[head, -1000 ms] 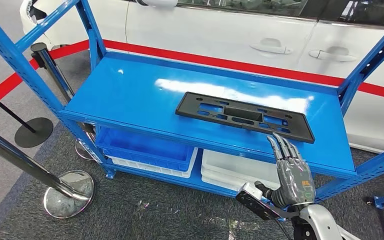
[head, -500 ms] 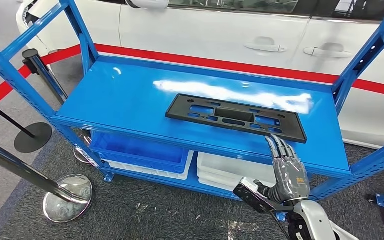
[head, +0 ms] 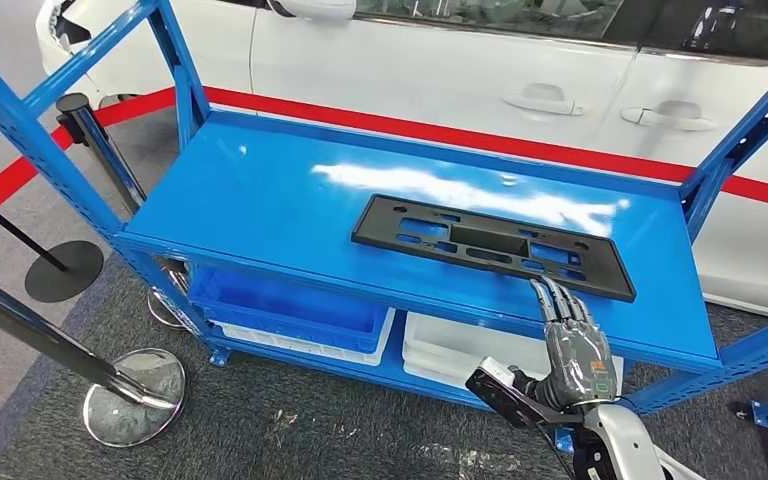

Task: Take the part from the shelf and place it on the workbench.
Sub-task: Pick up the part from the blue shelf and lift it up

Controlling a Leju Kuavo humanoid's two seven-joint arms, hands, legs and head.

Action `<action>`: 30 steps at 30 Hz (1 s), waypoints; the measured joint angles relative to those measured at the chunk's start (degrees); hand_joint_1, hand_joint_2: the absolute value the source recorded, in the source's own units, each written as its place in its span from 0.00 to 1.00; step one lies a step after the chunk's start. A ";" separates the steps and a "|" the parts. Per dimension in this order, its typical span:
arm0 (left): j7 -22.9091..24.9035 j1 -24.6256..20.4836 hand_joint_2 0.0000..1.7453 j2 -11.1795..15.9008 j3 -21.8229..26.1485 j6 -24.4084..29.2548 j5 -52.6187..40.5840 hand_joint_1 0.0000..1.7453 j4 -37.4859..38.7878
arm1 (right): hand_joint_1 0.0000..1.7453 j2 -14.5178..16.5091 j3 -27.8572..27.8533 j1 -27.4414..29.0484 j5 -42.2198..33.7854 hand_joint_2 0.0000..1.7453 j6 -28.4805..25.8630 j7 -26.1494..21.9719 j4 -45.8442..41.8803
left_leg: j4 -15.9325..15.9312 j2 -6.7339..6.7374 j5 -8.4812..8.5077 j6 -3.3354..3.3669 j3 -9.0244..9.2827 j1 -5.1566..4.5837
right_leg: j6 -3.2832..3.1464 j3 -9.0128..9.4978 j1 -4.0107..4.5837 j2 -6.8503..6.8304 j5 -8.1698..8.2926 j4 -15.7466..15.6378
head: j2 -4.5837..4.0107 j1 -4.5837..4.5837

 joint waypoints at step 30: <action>-1.13 0.06 0.00 0.08 -0.23 -0.29 0.72 0.00 0.00 | 0.00 1.03 -2.88 2.29 1.19 1.00 -3.68 -0.01 0.67 | -0.01 0.00 0.24 0.39 -0.10 0.05 | -0.21 -2.25 0.10 0.21 -1.90 5.37 | 0.00 -0.04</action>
